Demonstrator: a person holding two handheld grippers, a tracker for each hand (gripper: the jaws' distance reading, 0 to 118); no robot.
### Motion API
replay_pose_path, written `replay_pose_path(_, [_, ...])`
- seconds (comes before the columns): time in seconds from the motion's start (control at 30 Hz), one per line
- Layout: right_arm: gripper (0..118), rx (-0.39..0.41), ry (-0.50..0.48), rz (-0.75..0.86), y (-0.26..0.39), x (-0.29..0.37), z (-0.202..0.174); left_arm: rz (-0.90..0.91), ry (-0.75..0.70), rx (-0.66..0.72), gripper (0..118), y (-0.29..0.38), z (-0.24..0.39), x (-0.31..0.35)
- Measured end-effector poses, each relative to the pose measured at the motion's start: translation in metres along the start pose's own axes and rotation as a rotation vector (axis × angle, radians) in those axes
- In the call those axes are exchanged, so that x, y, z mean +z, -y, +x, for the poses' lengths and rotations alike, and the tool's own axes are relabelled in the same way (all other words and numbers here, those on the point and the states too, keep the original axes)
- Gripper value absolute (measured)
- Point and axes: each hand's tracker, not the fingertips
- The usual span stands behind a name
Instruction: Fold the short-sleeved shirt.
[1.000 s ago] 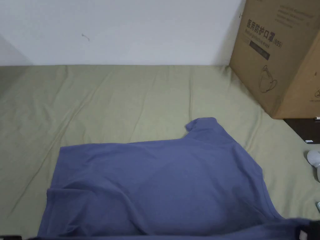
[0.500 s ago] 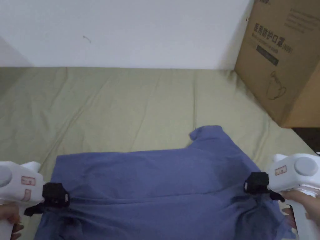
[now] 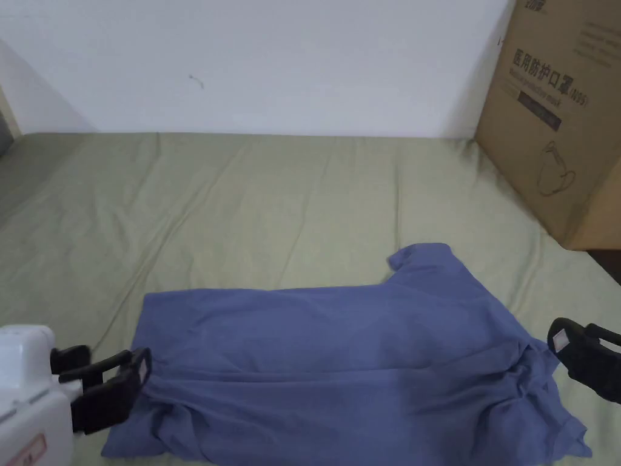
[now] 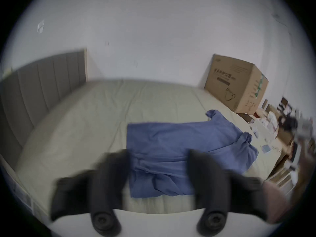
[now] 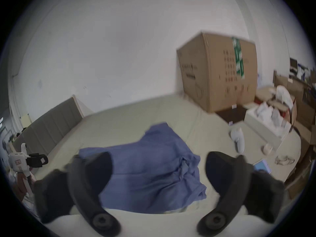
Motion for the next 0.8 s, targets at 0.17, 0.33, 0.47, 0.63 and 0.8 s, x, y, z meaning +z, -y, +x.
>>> replay_pose_path(0.17, [0, -0.075, -0.012, 0.038, 0.006, 0.022, -0.018, 0.020, -0.023, -0.011, 0, 0.013, 0.013, 0.041])
replay_pose_path(0.33, [0, 0.018, -0.038, 0.005, 0.004, 0.016, -0.018, -0.213, -0.009, 0.111, 0, -0.004, -0.013, 0.019])
replay_pose_path(0.47, [0, 0.016, -0.072, -0.025, 0.002, 0.009, -0.019, -0.411, 0.037, 0.188, 0, 0.016, -0.038, -0.039])
replay_pose_path(0.63, [0, 0.013, -0.081, -0.065, 0.004, 0.003, -0.025, -0.552, -0.105, 0.159, 114, 0.053, -0.057, -0.109])
replay_pose_path(0.8, [0, 0.006, -0.089, -0.095, 0.003, -0.002, -0.028, -0.623, -0.194, 0.184, 115, 0.080, -0.064, -0.166])
